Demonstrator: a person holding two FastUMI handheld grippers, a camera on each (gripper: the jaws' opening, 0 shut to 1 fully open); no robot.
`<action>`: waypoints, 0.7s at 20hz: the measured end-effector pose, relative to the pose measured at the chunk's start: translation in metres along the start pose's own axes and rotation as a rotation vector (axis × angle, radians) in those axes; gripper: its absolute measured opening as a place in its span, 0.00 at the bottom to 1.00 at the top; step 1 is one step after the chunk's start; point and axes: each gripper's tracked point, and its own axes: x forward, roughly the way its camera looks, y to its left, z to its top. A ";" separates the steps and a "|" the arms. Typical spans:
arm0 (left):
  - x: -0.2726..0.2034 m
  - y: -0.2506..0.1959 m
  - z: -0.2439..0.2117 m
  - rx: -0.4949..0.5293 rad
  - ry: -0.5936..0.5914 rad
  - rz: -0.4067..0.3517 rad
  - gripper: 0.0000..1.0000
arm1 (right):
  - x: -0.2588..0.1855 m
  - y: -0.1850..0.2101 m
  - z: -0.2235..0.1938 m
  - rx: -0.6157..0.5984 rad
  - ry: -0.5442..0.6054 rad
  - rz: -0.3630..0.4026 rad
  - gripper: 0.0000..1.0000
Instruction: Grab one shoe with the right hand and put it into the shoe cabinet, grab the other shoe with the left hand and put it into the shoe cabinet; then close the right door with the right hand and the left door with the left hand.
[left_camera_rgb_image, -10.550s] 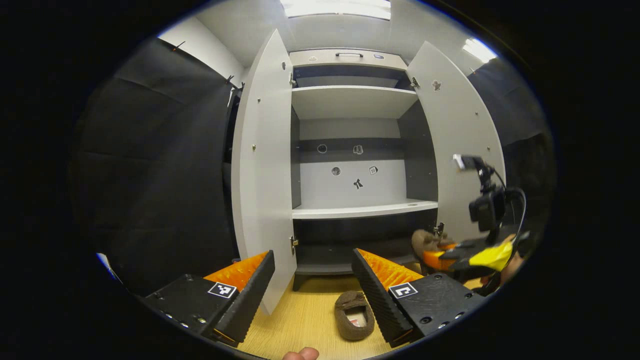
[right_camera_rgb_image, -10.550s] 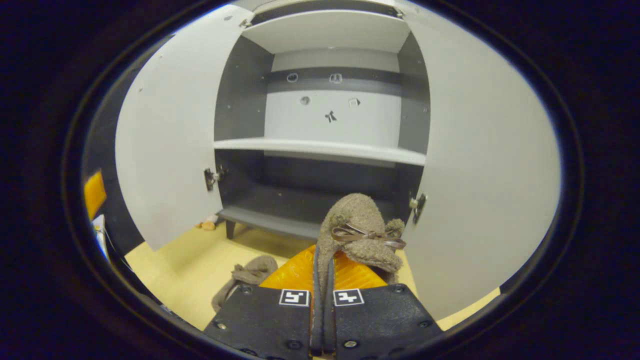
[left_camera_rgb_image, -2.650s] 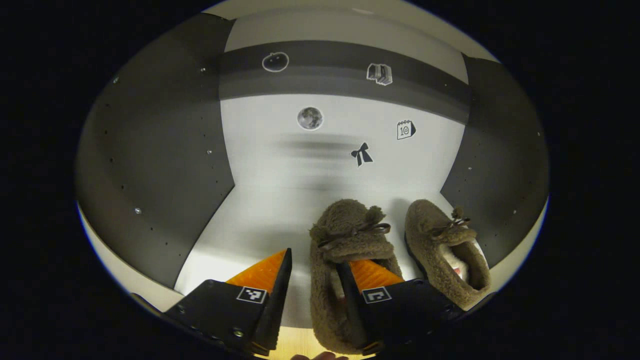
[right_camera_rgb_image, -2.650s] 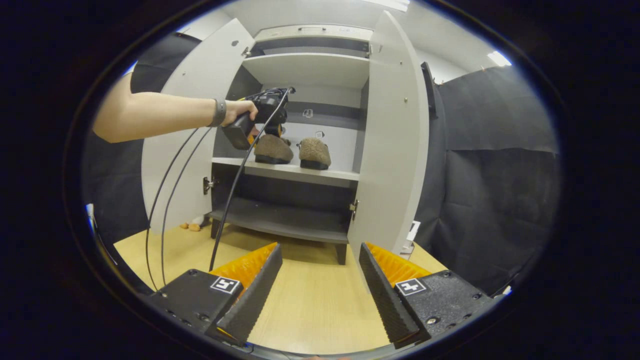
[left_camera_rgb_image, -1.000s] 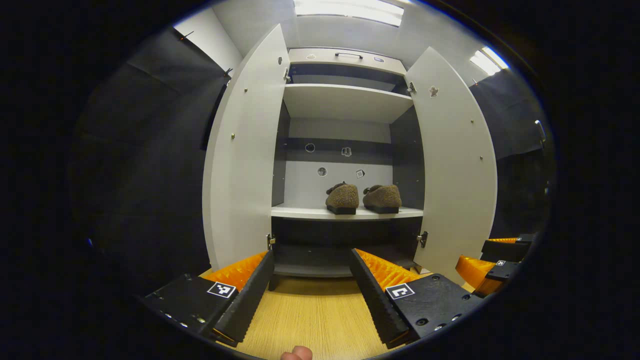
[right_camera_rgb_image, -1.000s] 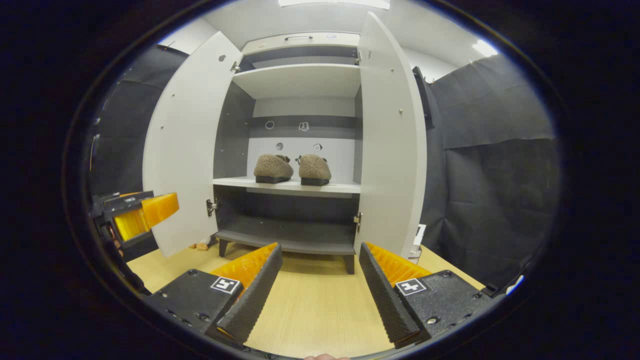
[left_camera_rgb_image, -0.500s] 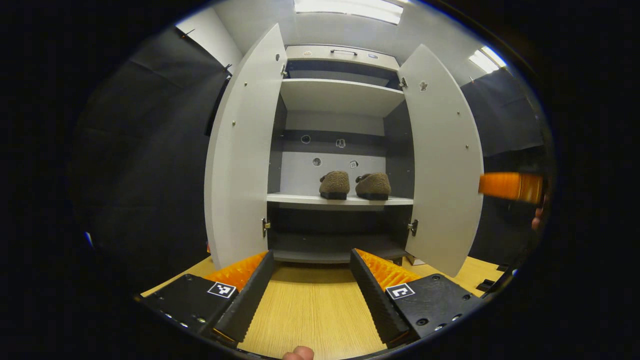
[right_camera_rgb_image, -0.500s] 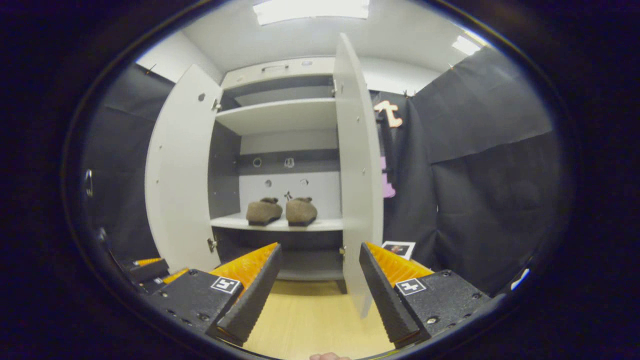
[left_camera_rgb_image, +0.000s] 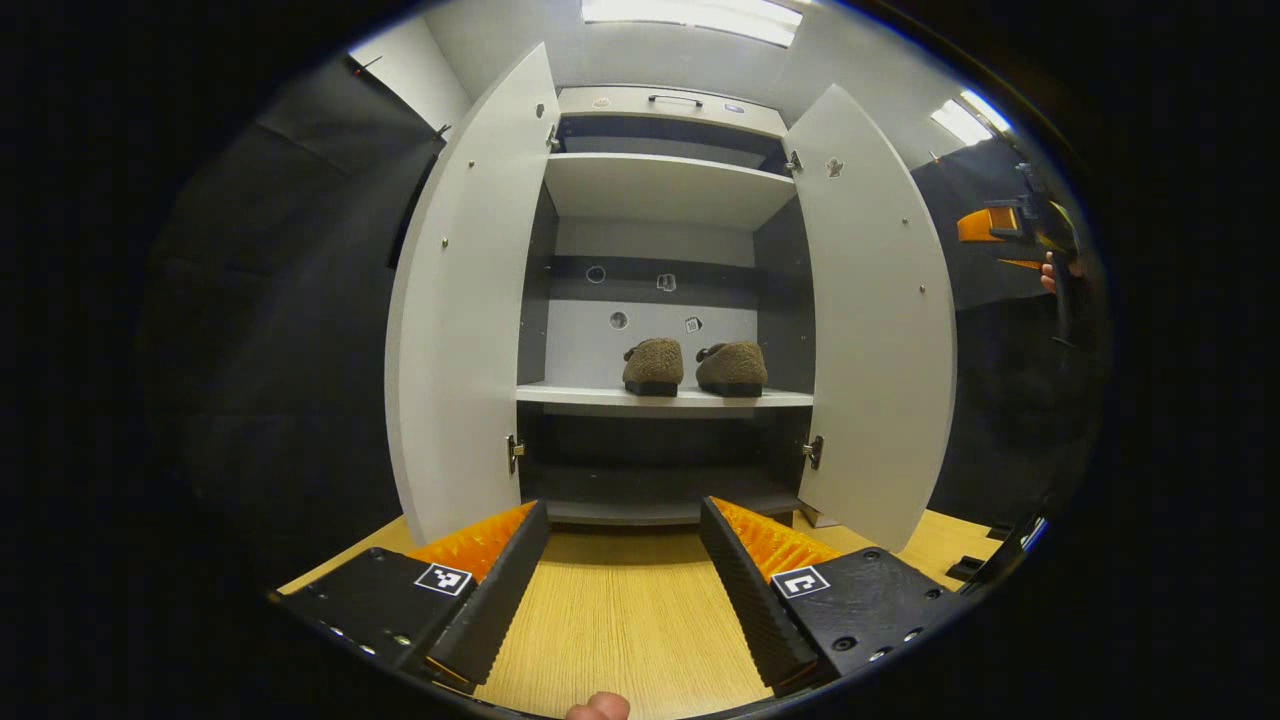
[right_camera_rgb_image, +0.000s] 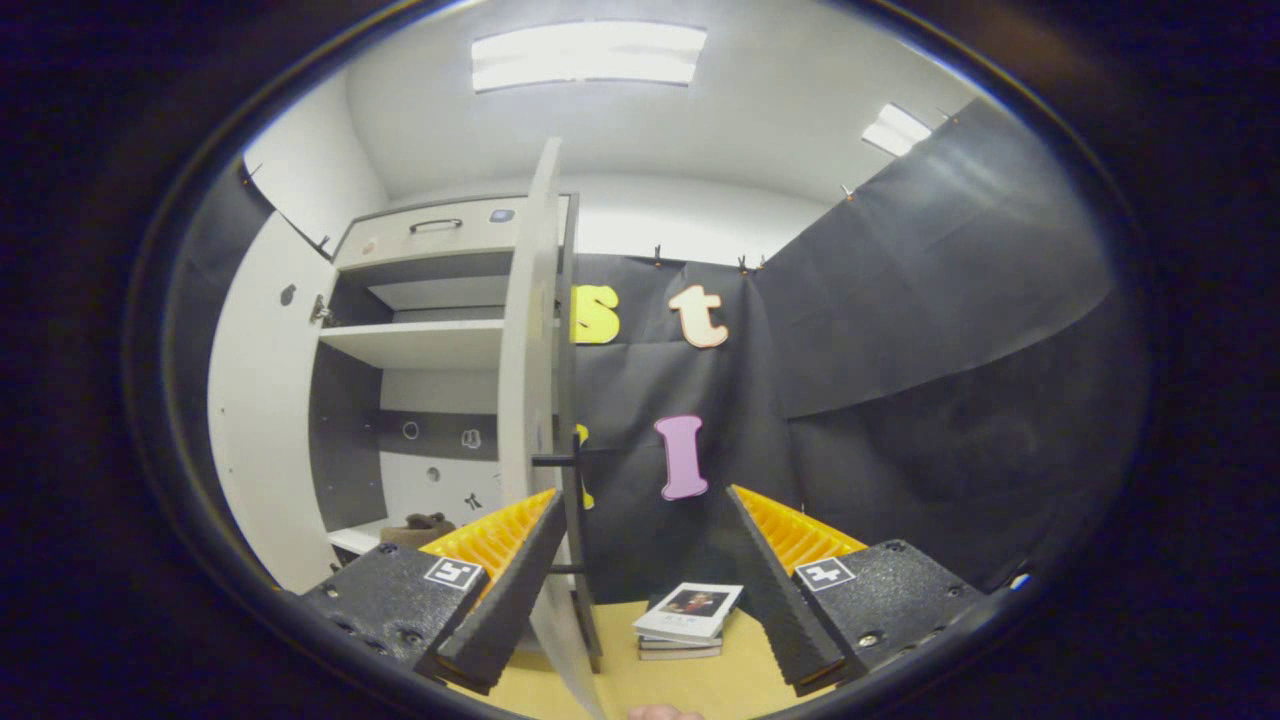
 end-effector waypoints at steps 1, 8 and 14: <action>0.000 0.000 0.001 0.006 -0.001 0.000 0.93 | 0.010 -0.006 0.001 -0.013 0.011 -0.004 0.98; 0.002 0.002 0.001 0.012 0.004 0.014 0.93 | 0.066 -0.017 -0.021 0.003 0.109 0.037 0.99; 0.007 0.002 0.001 0.016 0.013 0.017 0.93 | 0.079 0.001 -0.036 0.028 0.156 0.103 0.96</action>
